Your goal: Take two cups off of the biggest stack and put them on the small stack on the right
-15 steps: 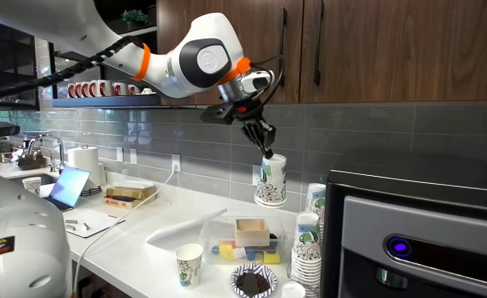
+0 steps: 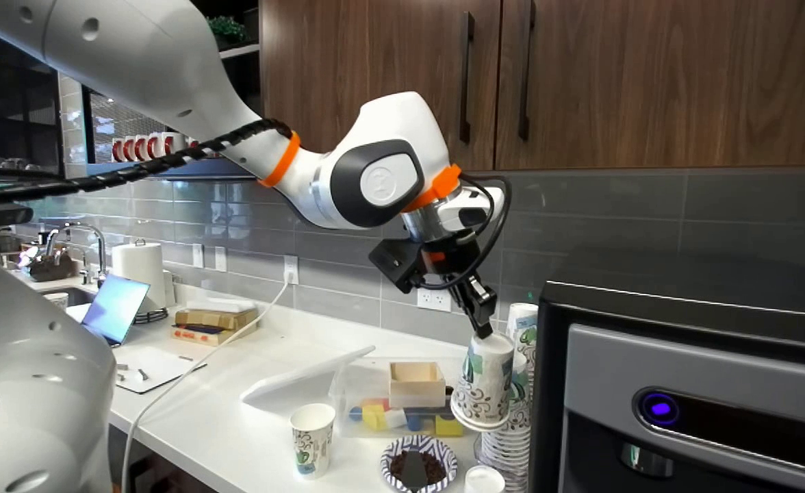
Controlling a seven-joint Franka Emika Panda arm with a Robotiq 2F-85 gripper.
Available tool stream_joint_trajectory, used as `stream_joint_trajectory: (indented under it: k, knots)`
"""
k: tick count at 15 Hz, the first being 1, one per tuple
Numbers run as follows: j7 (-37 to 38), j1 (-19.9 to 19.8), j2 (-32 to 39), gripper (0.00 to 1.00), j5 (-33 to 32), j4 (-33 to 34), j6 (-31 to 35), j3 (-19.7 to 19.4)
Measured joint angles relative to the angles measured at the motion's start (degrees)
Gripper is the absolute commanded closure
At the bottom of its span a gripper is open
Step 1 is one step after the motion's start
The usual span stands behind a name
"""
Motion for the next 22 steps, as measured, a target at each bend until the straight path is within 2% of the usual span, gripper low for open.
stream_joint_trajectory:
  k: [11, 17, 22]
  knots:
    - [0.4, -1.0, 14.8, 0.99, -5.2, 3.2, 4.7, 0.1]
    - [1.6, 0.0, 19.3, 0.99, -8.8, 4.8, 6.4, 0.2]
    - [1.6, 1.8, 21.1, 0.99, -9.0, 5.9, 7.2, 0.1]
